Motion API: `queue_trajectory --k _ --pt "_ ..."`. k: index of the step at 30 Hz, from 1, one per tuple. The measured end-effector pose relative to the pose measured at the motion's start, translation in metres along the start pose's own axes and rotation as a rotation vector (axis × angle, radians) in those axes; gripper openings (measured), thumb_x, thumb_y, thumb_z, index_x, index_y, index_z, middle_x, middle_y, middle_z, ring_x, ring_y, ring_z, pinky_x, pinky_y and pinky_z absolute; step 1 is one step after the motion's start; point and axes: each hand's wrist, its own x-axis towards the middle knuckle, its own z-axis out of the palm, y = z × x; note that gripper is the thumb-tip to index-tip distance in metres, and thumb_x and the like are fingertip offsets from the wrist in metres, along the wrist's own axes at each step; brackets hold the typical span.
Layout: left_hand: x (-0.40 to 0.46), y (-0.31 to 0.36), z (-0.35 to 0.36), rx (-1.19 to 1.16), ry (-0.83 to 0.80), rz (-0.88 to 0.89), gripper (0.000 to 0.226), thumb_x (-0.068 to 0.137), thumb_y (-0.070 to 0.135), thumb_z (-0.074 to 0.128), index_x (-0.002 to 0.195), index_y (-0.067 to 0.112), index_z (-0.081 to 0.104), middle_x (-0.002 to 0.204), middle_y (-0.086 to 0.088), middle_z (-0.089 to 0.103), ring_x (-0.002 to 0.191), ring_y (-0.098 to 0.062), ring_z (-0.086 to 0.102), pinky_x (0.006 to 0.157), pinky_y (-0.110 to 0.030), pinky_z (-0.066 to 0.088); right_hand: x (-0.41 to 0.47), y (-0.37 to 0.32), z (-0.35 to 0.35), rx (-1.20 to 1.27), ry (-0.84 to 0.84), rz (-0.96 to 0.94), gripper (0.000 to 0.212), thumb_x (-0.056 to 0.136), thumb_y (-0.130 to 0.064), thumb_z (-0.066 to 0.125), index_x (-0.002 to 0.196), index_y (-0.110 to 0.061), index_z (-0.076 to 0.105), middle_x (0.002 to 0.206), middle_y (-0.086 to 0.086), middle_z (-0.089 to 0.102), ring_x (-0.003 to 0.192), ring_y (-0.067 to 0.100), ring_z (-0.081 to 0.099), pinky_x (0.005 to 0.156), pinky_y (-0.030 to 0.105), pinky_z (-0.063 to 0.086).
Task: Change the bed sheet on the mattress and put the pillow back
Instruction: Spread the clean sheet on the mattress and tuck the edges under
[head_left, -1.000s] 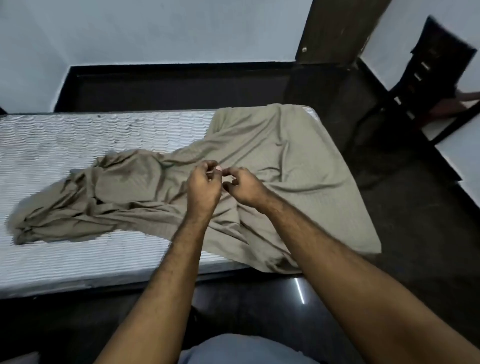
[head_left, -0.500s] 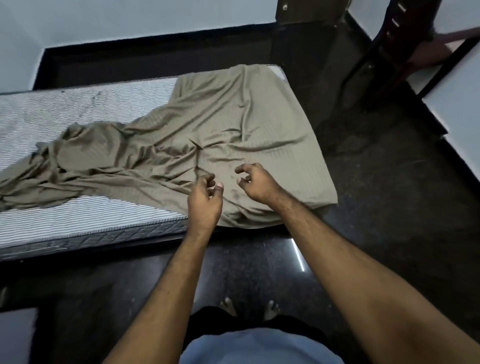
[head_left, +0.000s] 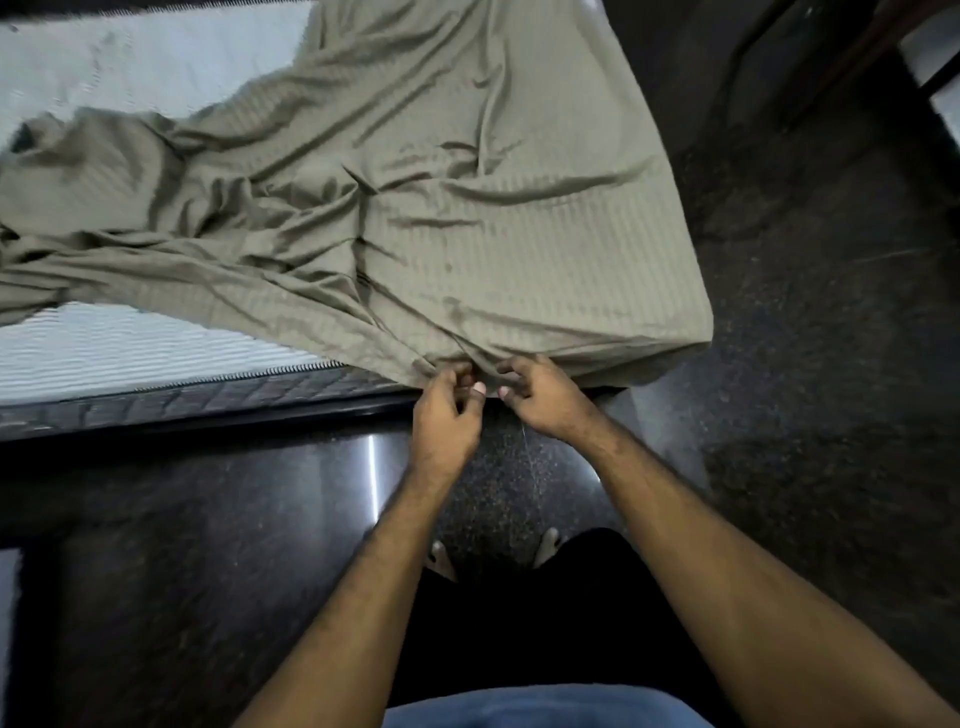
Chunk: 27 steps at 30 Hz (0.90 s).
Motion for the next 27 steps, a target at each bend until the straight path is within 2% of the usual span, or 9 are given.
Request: queue_trajectory --k 4,7,10,12,14,17,19,23,27 --pt "0.018 -0.070 0.047 0.048 -0.049 0.014 0.062 0.091 0.027 0.060 0.149 0.020 0.040 0.131 -0.005 0.061 0.106 -0.022 0.066 0.097 -0.037 0.054 0.035 0.069 0.045 -0.260 0.024 -0.069 0.036 0.093 -0.018 0.060 0.130 -0.021 0.061 0.128 0.008 0.060 0.118 0.031 0.059 0.096 0.039 0.050" --pt "0.053 -0.129 0.079 0.204 -0.048 0.131 0.050 0.091 0.017 0.064 0.138 0.019 0.047 0.129 -0.006 0.060 0.112 -0.025 0.061 0.098 -0.040 0.051 0.071 0.118 0.080 -0.482 0.069 -0.191 0.035 0.095 -0.021 0.056 0.129 -0.024 0.060 0.126 0.004 0.064 0.114 0.030 0.062 0.089 0.040 0.050" --pt "0.087 -0.185 0.100 0.744 -0.061 0.372 0.048 0.088 0.019 0.067 0.133 0.020 0.055 0.124 -0.007 0.060 0.116 -0.030 0.056 0.093 -0.042 0.045 0.105 0.162 0.112 -0.651 0.115 -0.266 0.045 0.094 -0.026 0.063 0.138 -0.020 0.056 0.130 0.003 0.061 0.118 0.027 0.059 0.093 0.041 0.045" --pt "0.112 -0.221 0.109 0.989 -0.071 0.549 0.053 0.085 0.022 0.070 0.136 0.022 0.055 0.122 -0.004 0.061 0.117 -0.027 0.055 0.096 -0.042 0.043 0.129 0.192 0.128 -0.761 0.167 -0.352 0.051 0.085 -0.032 0.073 0.133 -0.021 0.061 0.125 0.000 0.066 0.112 0.025 0.063 0.087 0.039 0.047" --pt "0.143 -0.257 0.113 1.088 -0.065 0.728 0.057 0.082 0.027 0.075 0.135 0.021 0.056 0.117 -0.004 0.062 0.111 -0.027 0.056 0.093 -0.043 0.044 0.149 0.226 0.143 -0.879 0.218 -0.459 0.054 0.079 -0.038 0.077 0.129 -0.023 0.064 0.119 -0.004 0.069 0.107 0.021 0.065 0.082 0.035 0.047" --pt "0.188 -0.312 0.107 1.153 0.101 0.985 0.056 0.081 0.042 0.075 0.130 0.018 0.061 0.111 -0.005 0.057 0.098 -0.026 0.051 0.076 -0.040 0.040 0.182 0.275 0.165 -0.995 0.353 -0.623 0.061 0.078 -0.047 0.075 0.132 -0.025 0.060 0.117 -0.005 0.066 0.105 0.021 0.062 0.081 0.036 0.043" --pt "0.205 -0.342 0.102 1.232 0.179 1.112 0.050 0.086 0.046 0.070 0.128 0.020 0.062 0.109 -0.004 0.055 0.094 -0.026 0.047 0.071 -0.039 0.034 0.200 0.287 0.175 -1.012 0.432 -0.633 0.058 0.072 -0.049 0.079 0.124 -0.027 0.065 0.106 -0.006 0.067 0.096 0.020 0.064 0.077 0.034 0.045" --pt "0.205 -0.351 0.112 1.181 0.194 1.020 0.041 0.089 0.046 0.069 0.120 0.023 0.056 0.096 -0.002 0.067 0.089 -0.028 0.054 0.069 -0.039 0.036 0.210 0.278 0.184 -0.870 0.486 -0.582 0.040 0.070 -0.047 0.083 0.101 -0.026 0.072 0.084 -0.004 0.069 0.075 0.022 0.067 0.065 0.030 0.050" --pt "0.197 -0.329 0.122 1.139 0.161 0.836 0.026 0.092 0.042 0.057 0.111 0.024 0.060 0.089 -0.001 0.071 0.085 -0.030 0.059 0.069 -0.040 0.039 0.213 0.282 0.180 -0.538 0.393 -0.466 0.027 0.080 -0.037 0.075 0.096 -0.015 0.076 0.084 0.010 0.071 0.079 0.033 0.070 0.064 0.037 0.056"
